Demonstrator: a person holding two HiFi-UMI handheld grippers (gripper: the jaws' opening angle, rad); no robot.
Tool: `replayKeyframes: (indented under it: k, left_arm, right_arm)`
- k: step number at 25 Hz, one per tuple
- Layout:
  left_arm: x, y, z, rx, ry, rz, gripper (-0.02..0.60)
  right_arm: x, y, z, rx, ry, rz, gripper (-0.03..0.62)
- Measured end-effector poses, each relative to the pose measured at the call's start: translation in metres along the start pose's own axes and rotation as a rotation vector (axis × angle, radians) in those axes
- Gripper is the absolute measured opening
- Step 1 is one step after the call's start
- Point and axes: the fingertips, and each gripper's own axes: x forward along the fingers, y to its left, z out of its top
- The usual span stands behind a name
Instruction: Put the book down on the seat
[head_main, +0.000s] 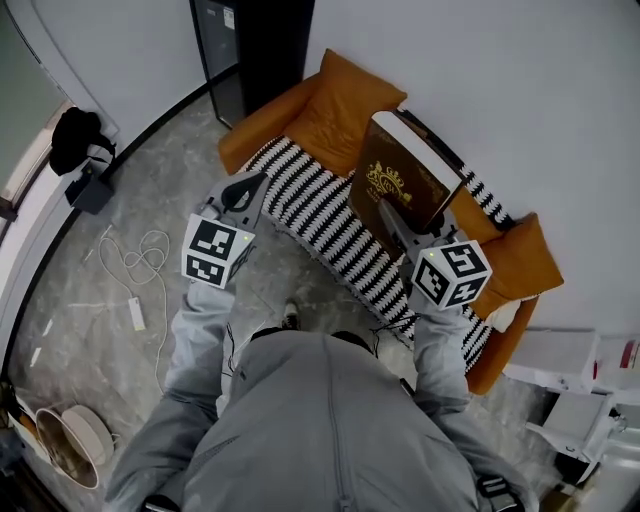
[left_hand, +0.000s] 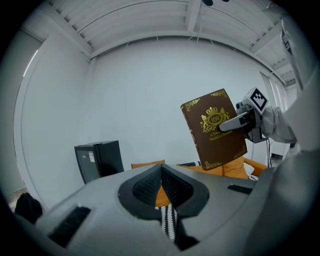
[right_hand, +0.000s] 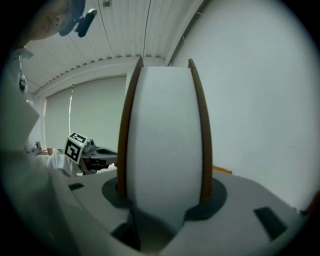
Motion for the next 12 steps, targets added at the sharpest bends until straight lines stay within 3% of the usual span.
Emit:
replayKeyframes:
  k: [8, 12]
  left_arm:
    - [0.039, 0.019, -0.022, -0.036, 0.04, -0.013, 0.025]
    - [0.065, 0.037, -0.038, -0.075, 0.081, 0.0, 0.026]
  right_arm:
    - [0.052, -0.032, -0.023, 0.039, 0.088, 0.034, 0.236]
    - [0.097, -0.059, -0.04, 0.124, 0.134, 0.09, 0.236]
